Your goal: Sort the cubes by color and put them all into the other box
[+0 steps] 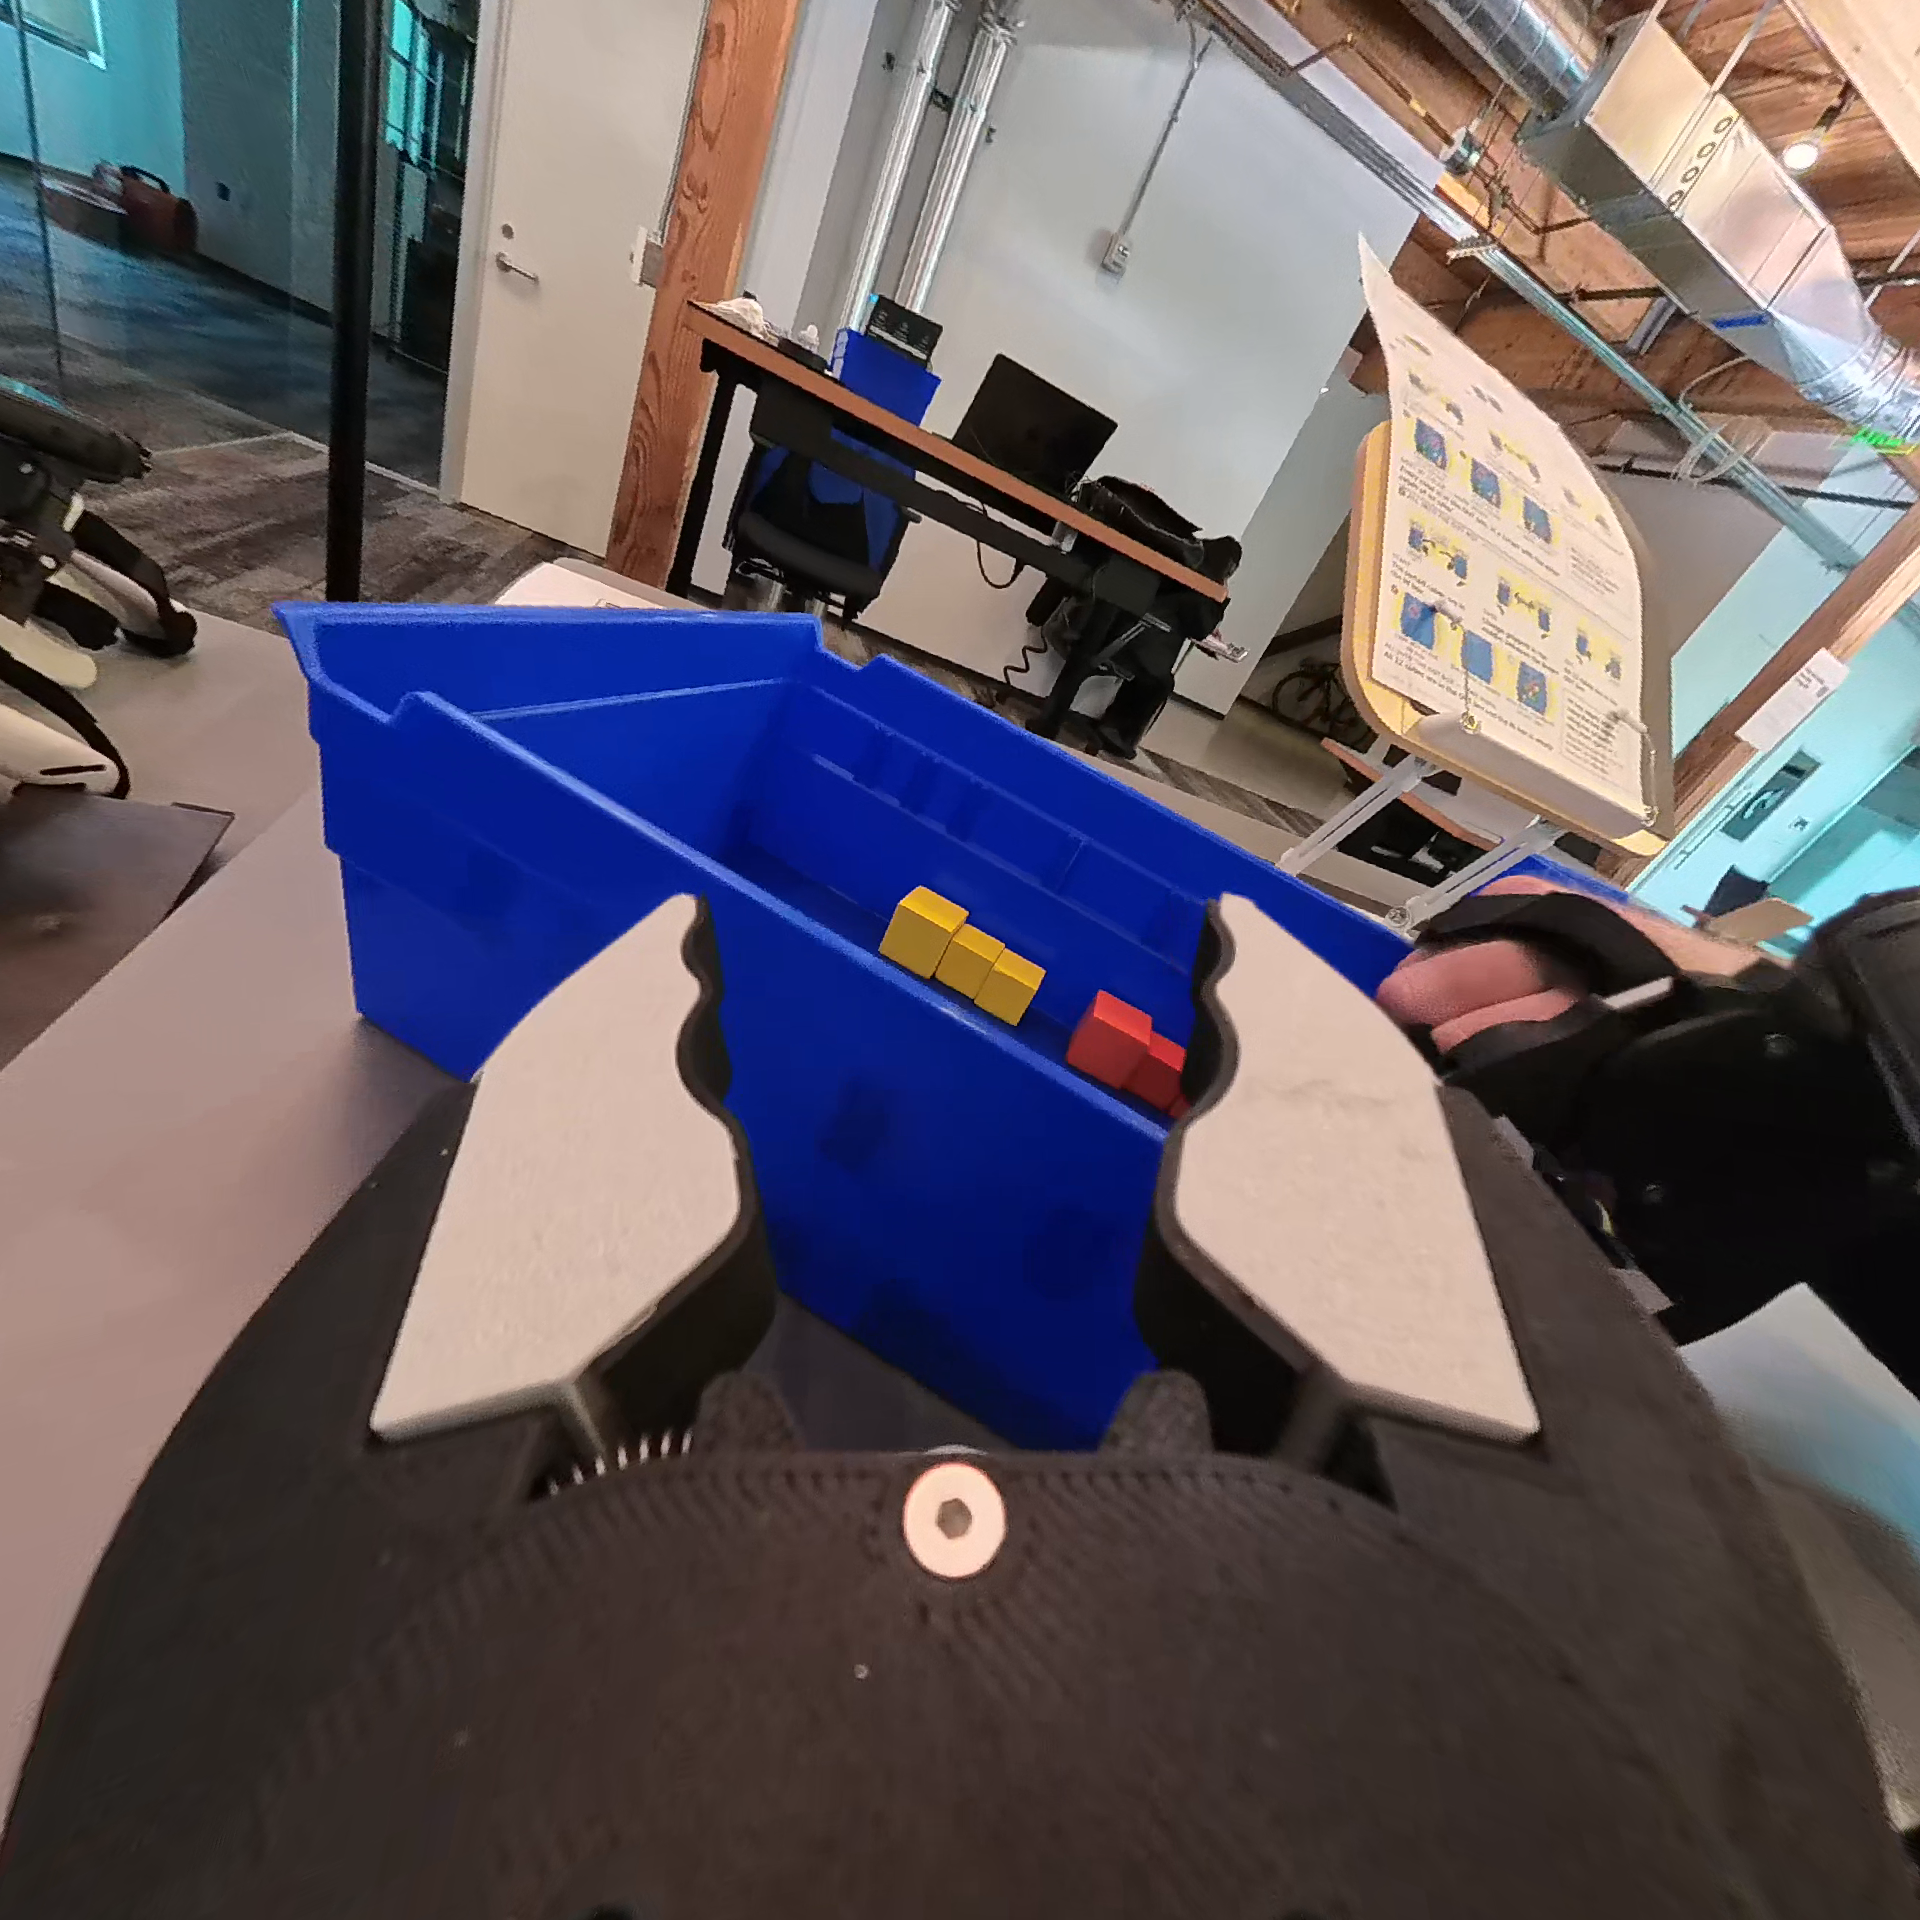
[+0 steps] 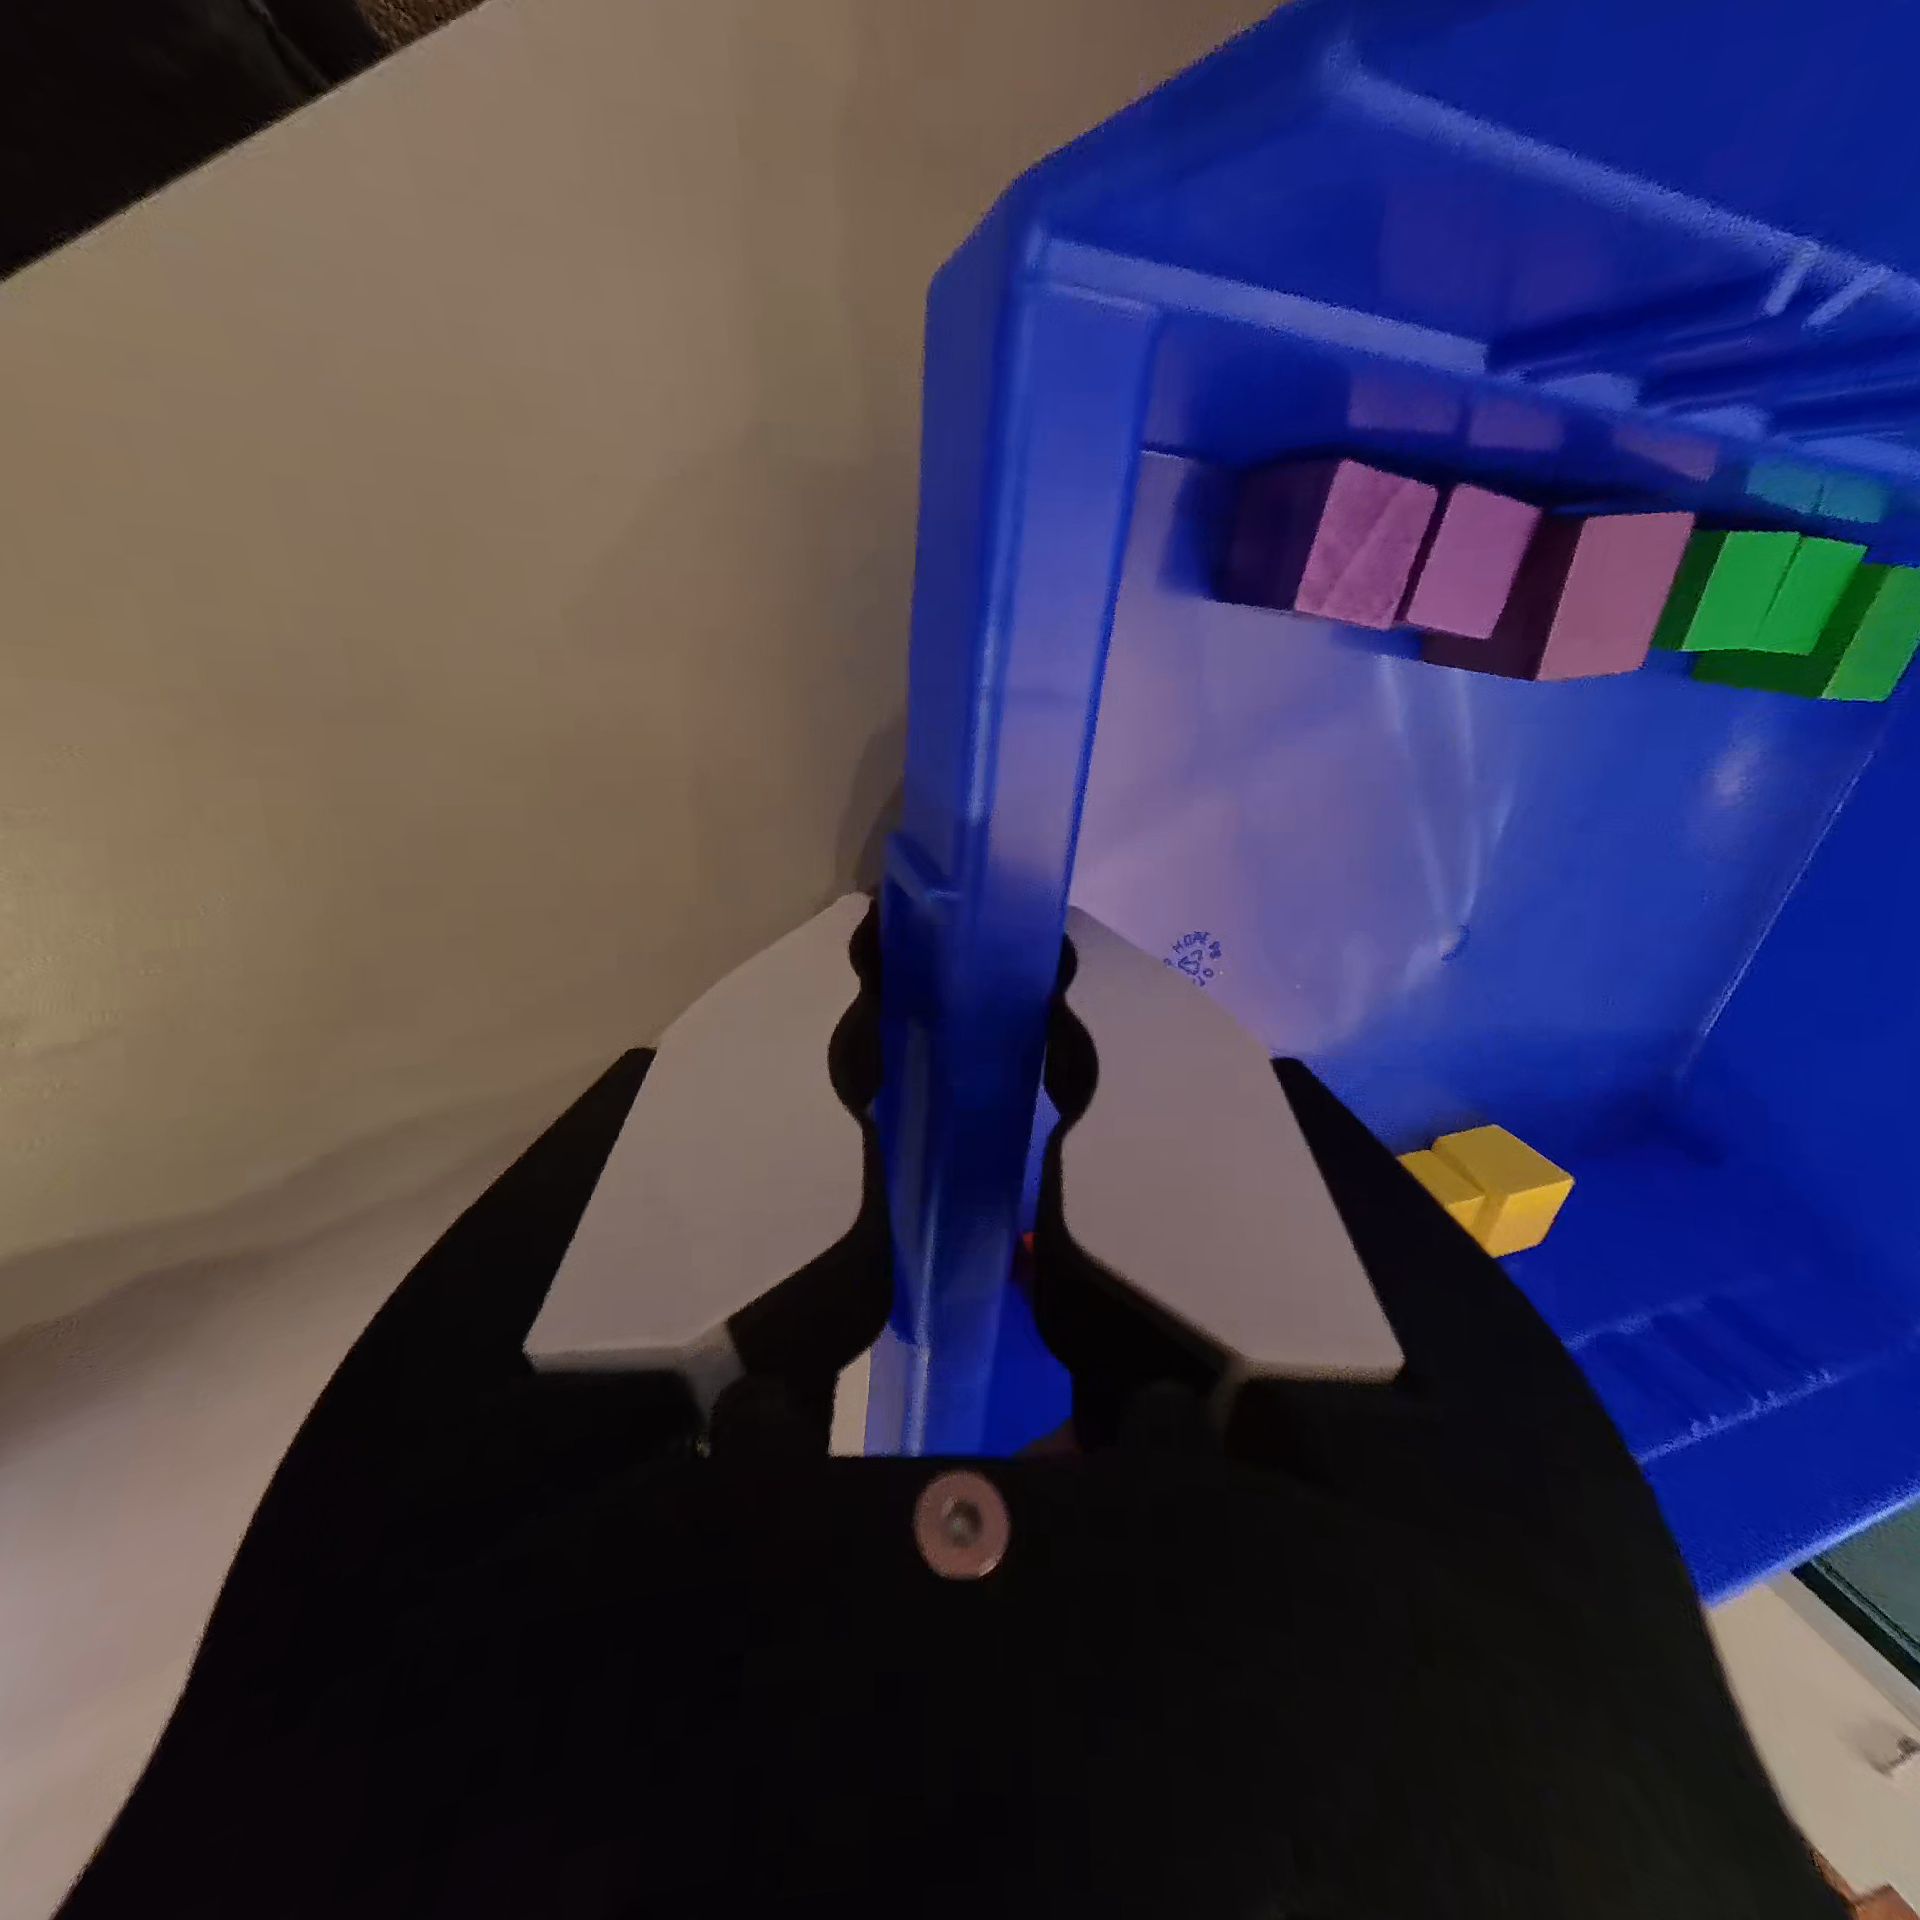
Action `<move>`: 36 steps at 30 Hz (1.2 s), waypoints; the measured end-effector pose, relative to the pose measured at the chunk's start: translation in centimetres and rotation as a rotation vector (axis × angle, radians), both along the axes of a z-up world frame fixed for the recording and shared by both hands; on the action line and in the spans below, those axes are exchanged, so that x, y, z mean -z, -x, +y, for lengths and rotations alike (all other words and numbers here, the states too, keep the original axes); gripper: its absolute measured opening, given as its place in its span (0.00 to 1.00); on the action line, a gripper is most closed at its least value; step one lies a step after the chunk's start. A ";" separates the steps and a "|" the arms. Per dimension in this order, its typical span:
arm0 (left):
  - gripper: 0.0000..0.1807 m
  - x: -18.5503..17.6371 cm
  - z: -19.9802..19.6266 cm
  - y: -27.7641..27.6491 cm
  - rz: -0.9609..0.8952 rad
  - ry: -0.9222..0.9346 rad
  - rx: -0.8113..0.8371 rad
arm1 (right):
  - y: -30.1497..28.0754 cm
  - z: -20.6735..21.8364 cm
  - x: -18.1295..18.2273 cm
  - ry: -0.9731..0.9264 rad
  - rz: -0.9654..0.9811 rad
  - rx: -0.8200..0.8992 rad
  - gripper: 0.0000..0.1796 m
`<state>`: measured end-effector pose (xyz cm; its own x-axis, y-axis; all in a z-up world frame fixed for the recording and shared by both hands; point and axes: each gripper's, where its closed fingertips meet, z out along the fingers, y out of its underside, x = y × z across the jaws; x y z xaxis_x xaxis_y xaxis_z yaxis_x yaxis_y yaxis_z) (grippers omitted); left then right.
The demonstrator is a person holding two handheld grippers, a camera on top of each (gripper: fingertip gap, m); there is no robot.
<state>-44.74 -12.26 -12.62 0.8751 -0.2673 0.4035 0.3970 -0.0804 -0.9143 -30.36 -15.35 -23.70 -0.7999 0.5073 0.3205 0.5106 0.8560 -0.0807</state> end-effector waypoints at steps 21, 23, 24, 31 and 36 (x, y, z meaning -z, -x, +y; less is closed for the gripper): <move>0.43 0.2 3.1 -4.7 -0.005 0.021 0.173 | -4.4 0.7 0.0 0.009 -0.055 0.195 0.15; 0.42 0.3 3.7 -5.5 -0.007 0.035 0.217 | -4.9 0.6 0.1 0.003 -0.065 0.246 0.15; 0.42 0.4 4.1 -5.8 -0.008 0.040 0.236 | -5.1 0.5 0.1 0.004 -0.069 0.277 0.15; 0.38 1.3 6.7 -7.4 0.001 0.093 0.333 | -6.0 -0.2 0.1 0.008 -0.093 0.489 0.15; 0.35 1.5 8.2 -8.0 0.027 0.112 0.359 | -5.8 -0.5 0.1 0.036 -0.102 0.610 0.15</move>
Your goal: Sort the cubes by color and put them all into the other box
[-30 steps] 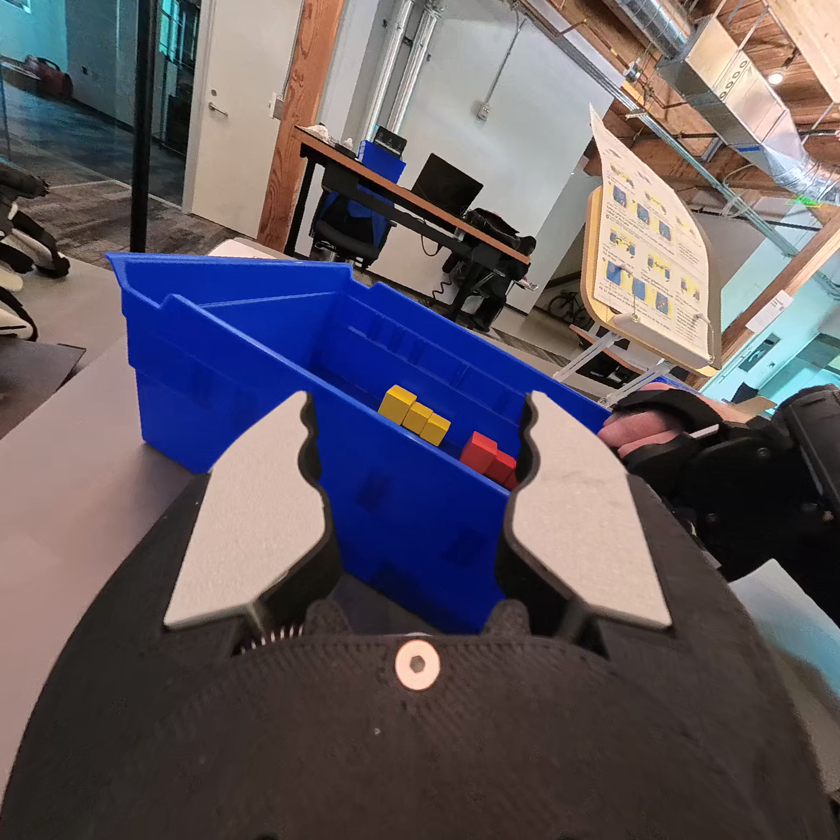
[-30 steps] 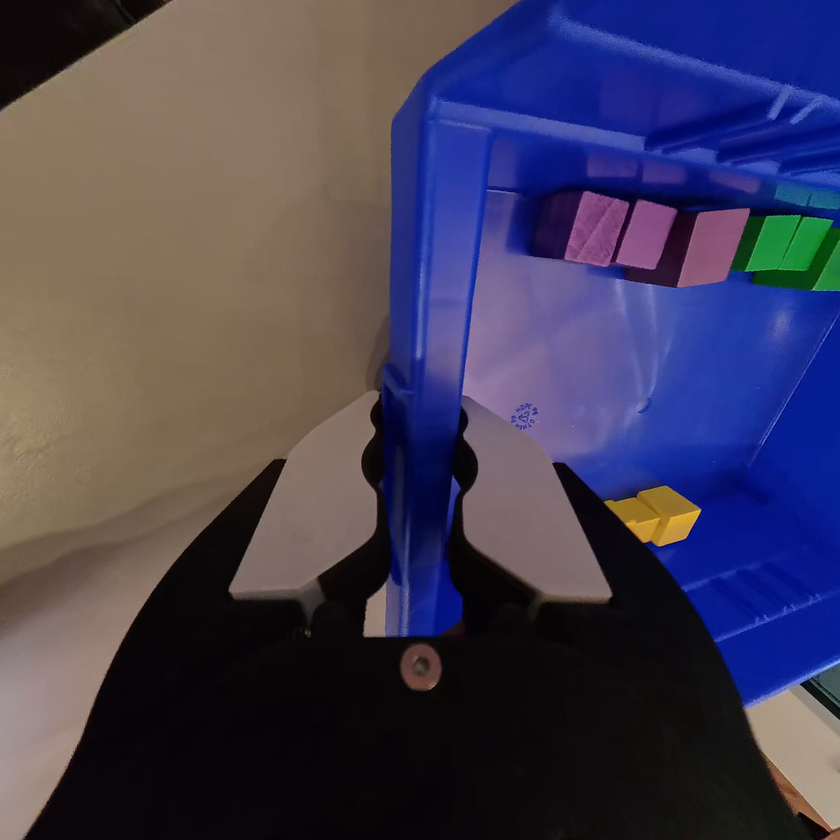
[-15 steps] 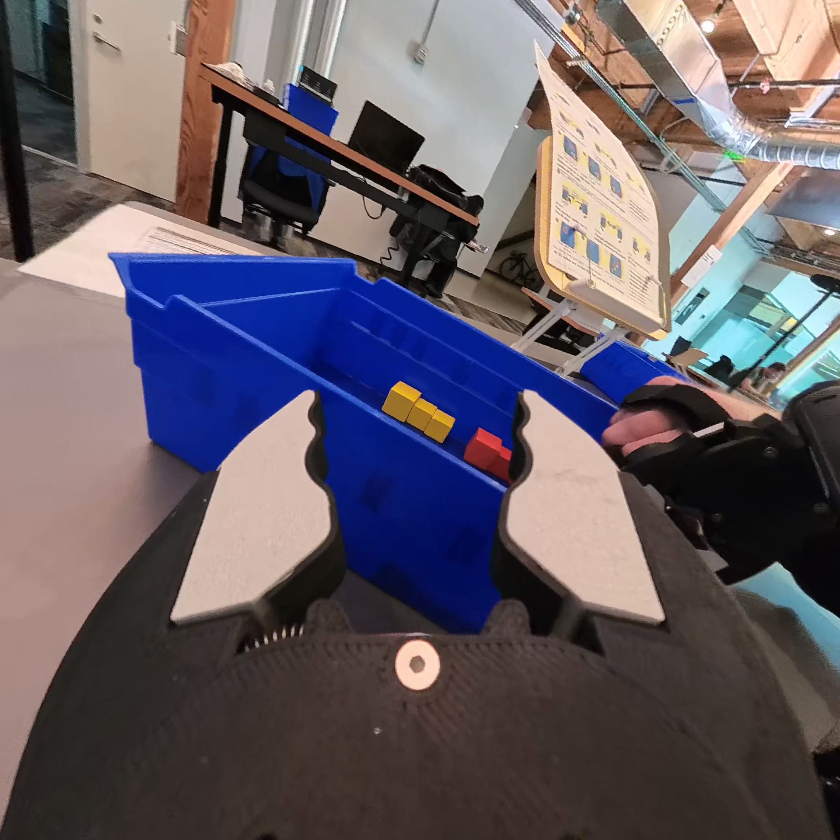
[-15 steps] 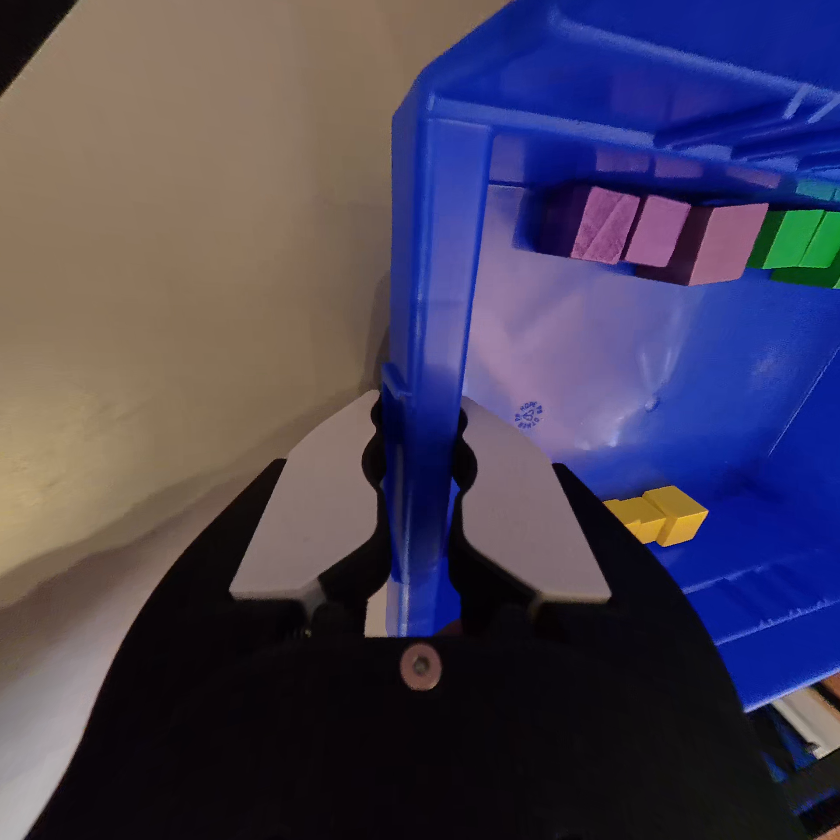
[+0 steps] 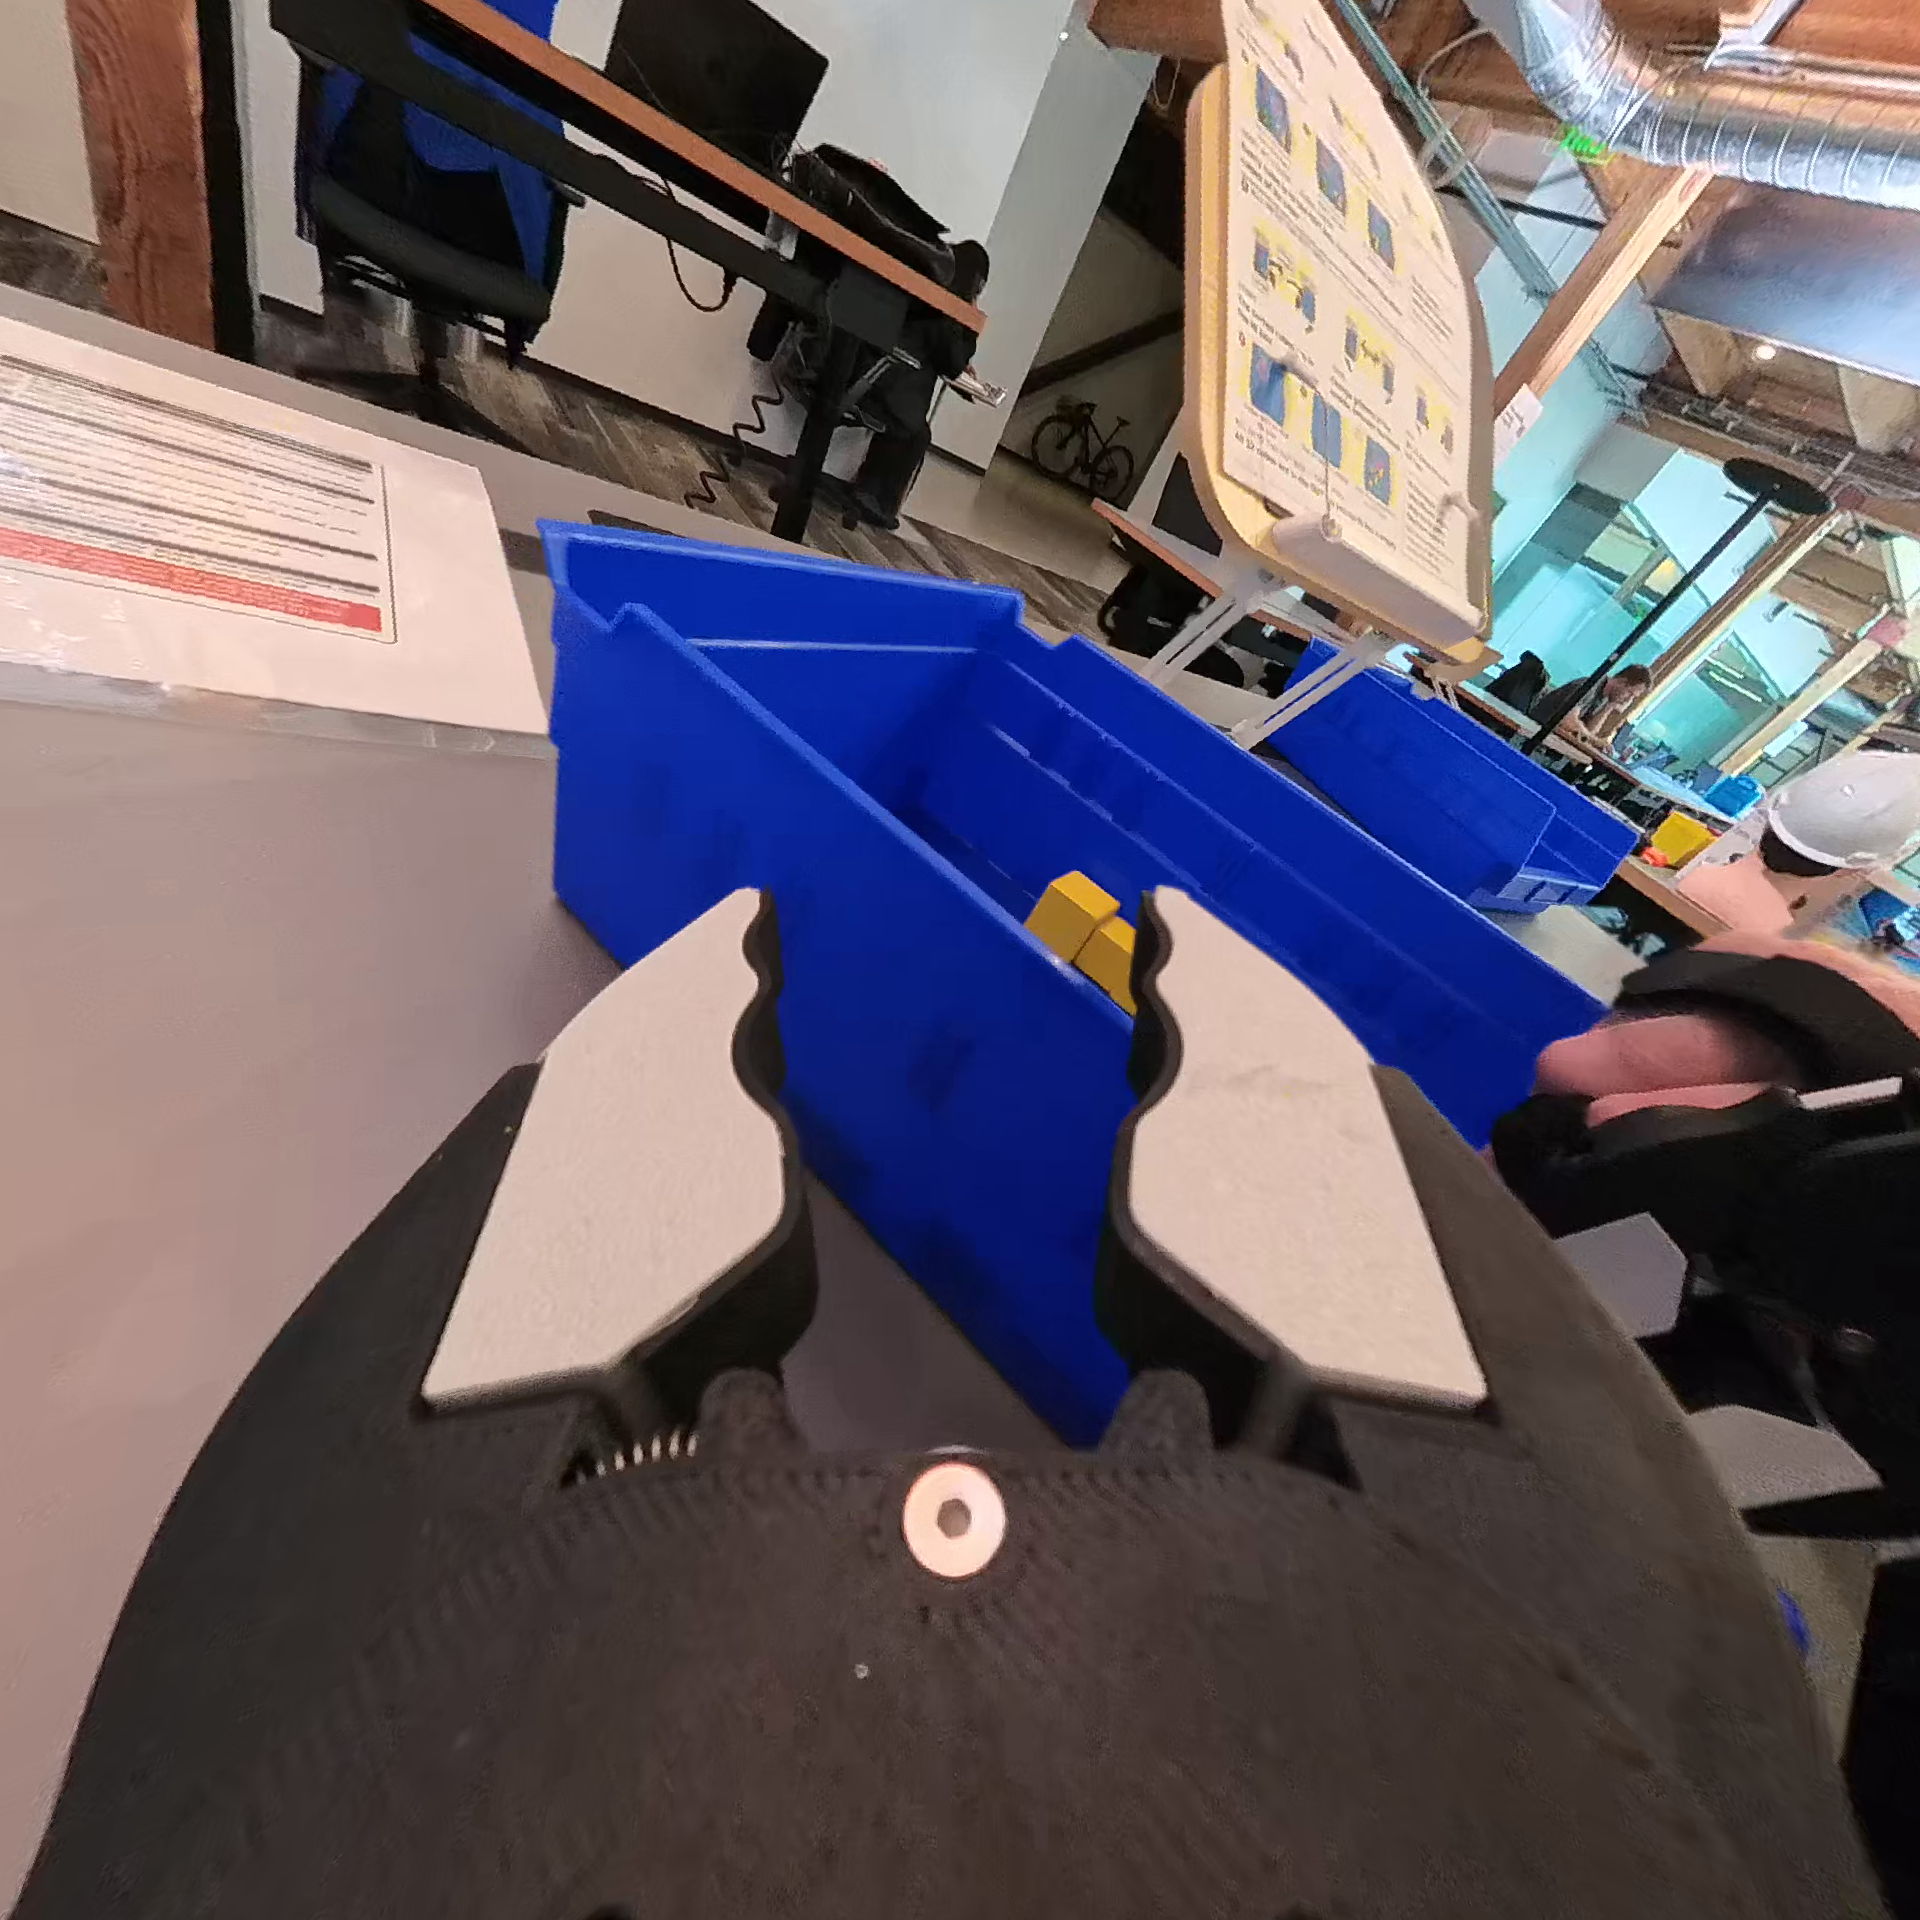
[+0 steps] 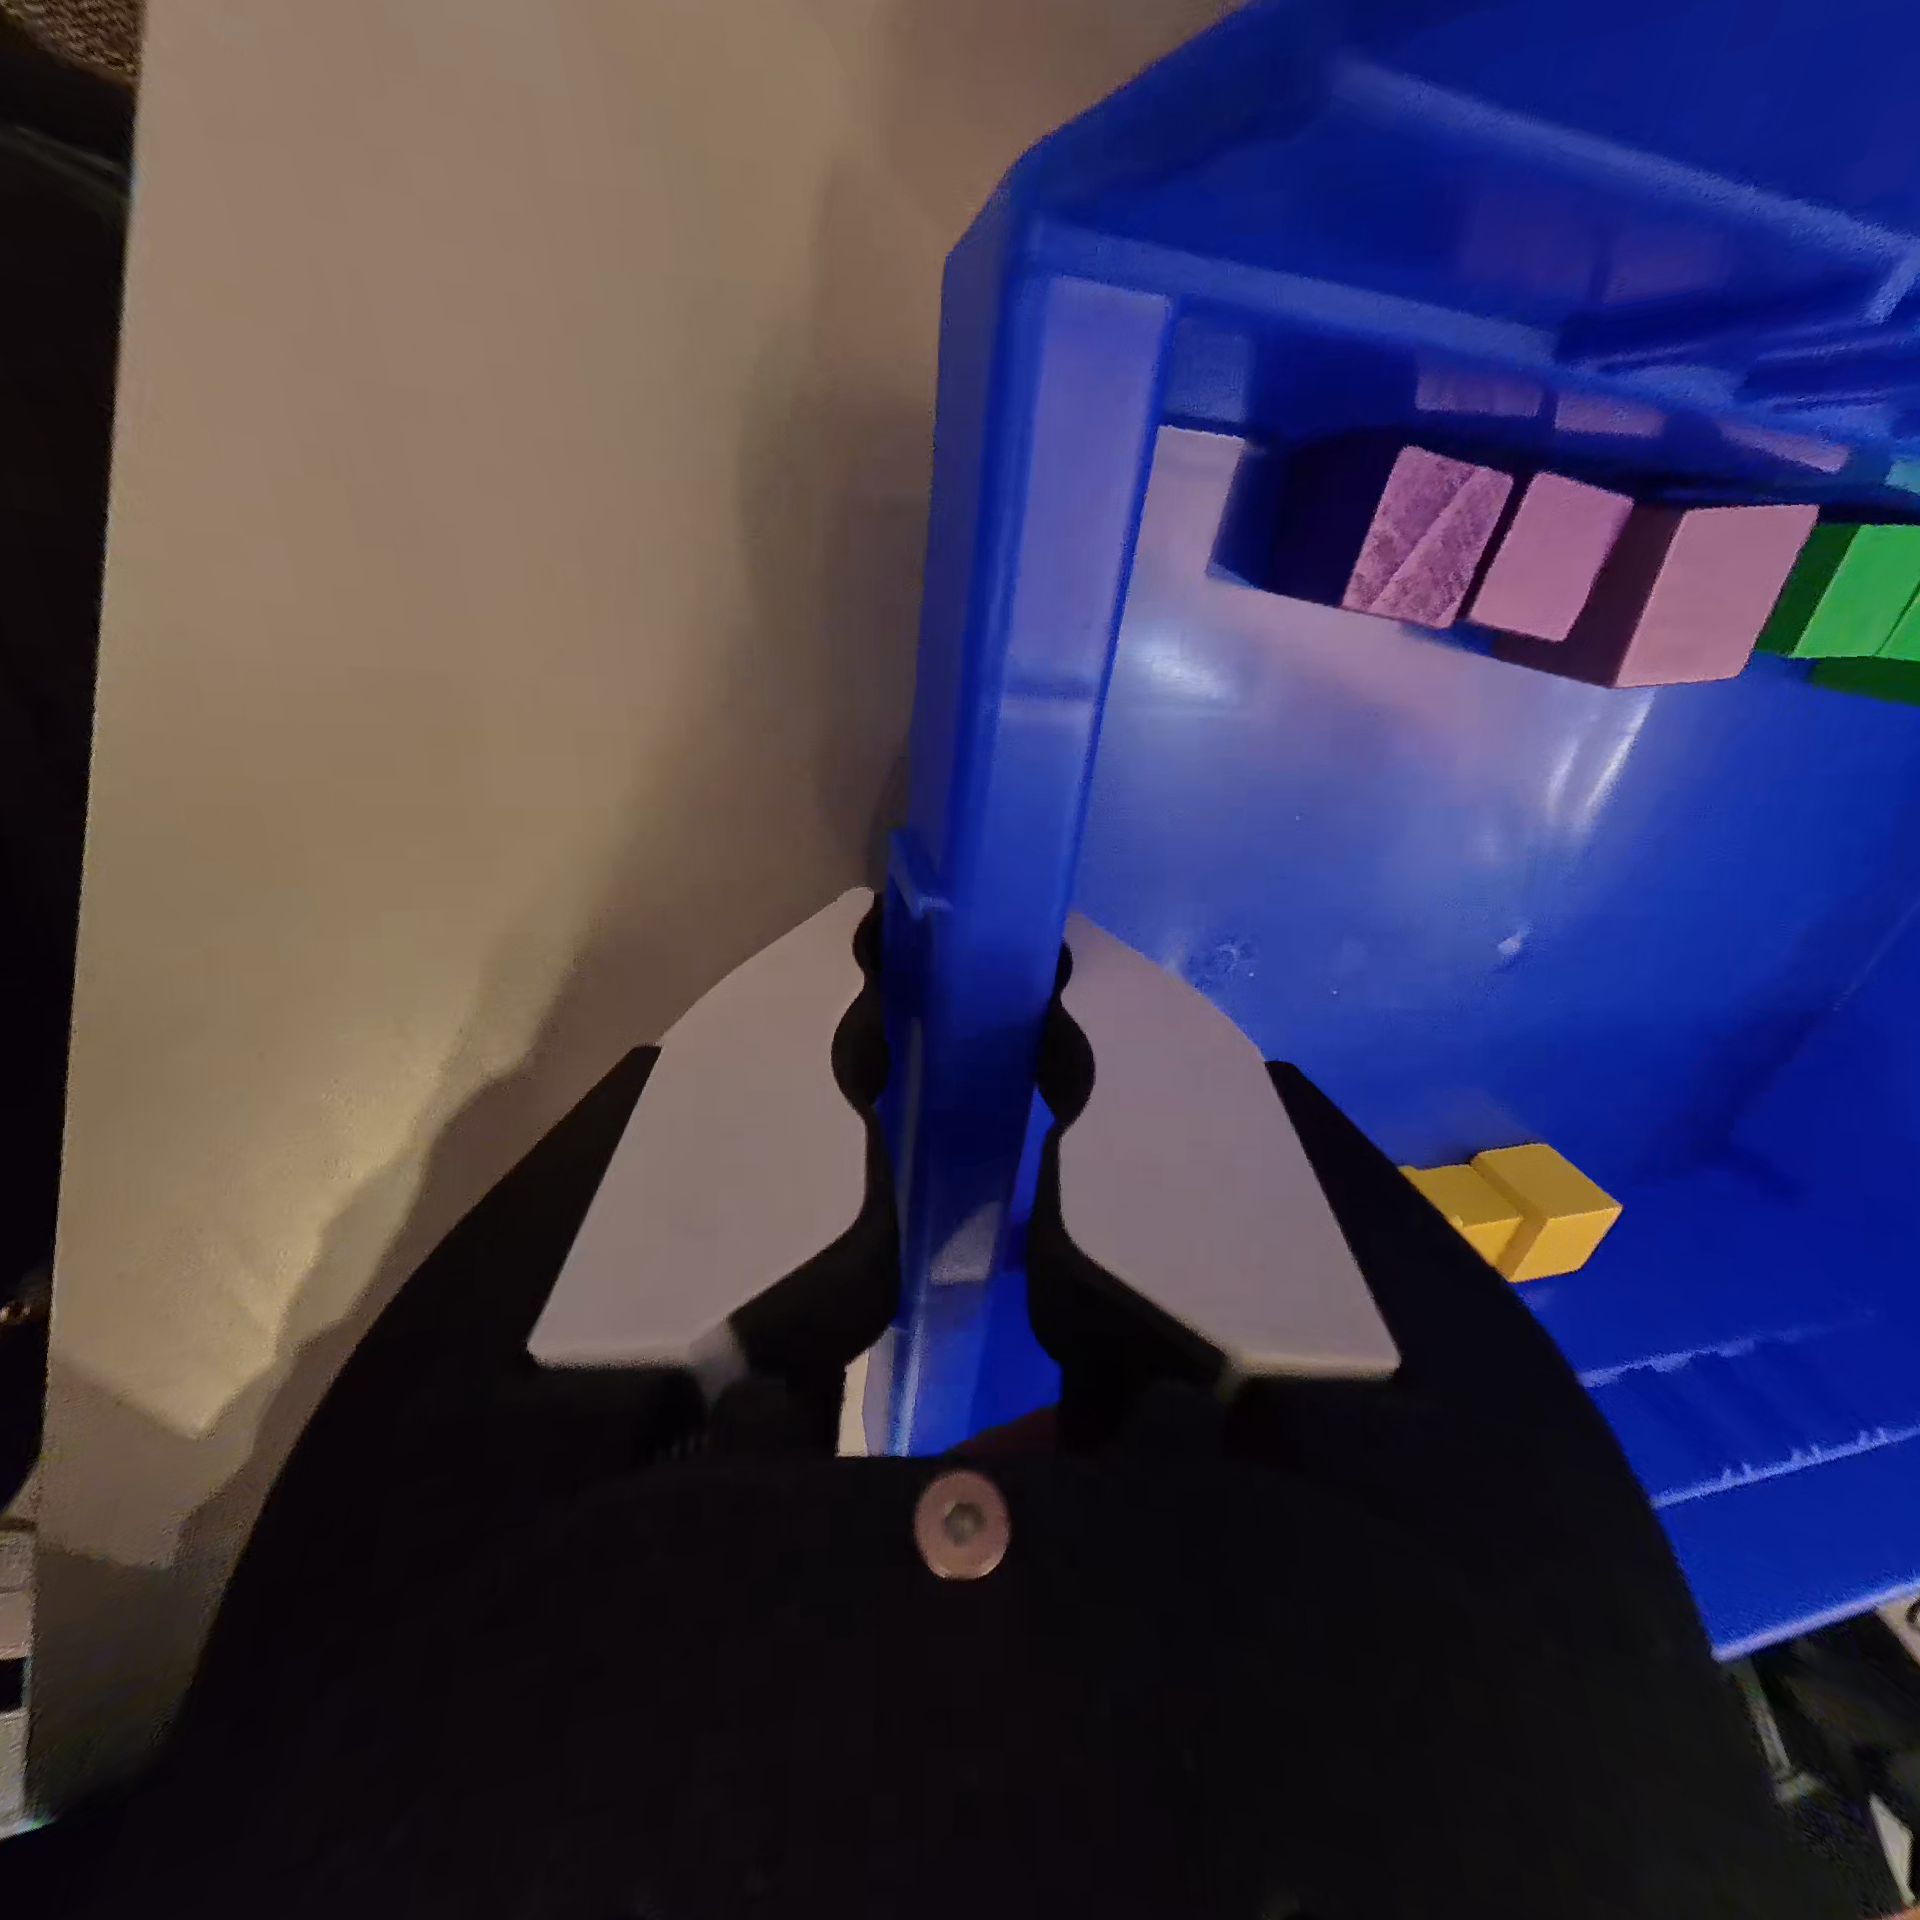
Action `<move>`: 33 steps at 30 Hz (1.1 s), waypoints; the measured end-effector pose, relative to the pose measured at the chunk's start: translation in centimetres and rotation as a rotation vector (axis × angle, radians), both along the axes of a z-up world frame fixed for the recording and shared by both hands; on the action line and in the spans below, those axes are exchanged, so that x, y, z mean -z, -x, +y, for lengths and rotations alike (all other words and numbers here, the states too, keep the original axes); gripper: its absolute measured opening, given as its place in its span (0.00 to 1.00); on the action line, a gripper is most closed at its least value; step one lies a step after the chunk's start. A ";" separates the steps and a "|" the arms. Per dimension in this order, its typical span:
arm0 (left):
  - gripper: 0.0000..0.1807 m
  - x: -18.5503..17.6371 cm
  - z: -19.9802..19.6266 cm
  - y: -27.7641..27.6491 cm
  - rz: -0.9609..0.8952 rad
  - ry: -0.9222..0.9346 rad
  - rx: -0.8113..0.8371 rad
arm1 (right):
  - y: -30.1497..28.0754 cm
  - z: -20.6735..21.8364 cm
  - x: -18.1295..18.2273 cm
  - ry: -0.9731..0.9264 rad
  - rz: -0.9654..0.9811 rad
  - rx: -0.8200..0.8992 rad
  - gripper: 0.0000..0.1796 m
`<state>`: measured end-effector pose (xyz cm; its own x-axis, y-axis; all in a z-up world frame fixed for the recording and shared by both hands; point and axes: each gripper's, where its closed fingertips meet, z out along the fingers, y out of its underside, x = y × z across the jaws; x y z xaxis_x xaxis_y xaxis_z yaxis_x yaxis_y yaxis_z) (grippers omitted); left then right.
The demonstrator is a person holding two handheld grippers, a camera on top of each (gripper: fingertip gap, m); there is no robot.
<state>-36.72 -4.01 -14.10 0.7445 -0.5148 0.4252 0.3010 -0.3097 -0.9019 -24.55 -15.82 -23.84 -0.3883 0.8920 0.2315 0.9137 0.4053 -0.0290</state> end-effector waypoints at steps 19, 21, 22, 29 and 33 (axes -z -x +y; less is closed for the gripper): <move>0.29 -0.9 7.3 0.3 0.126 -0.016 -0.007 | 1.3 3.7 0.1 0.061 0.029 0.201 0.14; 0.30 -1.1 7.6 1.1 0.116 -0.021 -0.025 | 1.4 4.3 0.1 0.066 0.030 0.205 0.13; 0.30 -1.1 7.7 1.5 0.115 -0.026 -0.041 | 1.6 4.7 0.1 0.075 0.036 0.210 0.13; 0.31 -0.9 7.4 3.9 0.056 -0.046 -0.128 | 2.2 8.1 0.1 0.087 0.047 0.278 0.13; 0.31 -0.6 7.5 3.9 0.060 -0.038 -0.126 | 2.4 10.1 0.1 0.098 0.045 0.313 0.13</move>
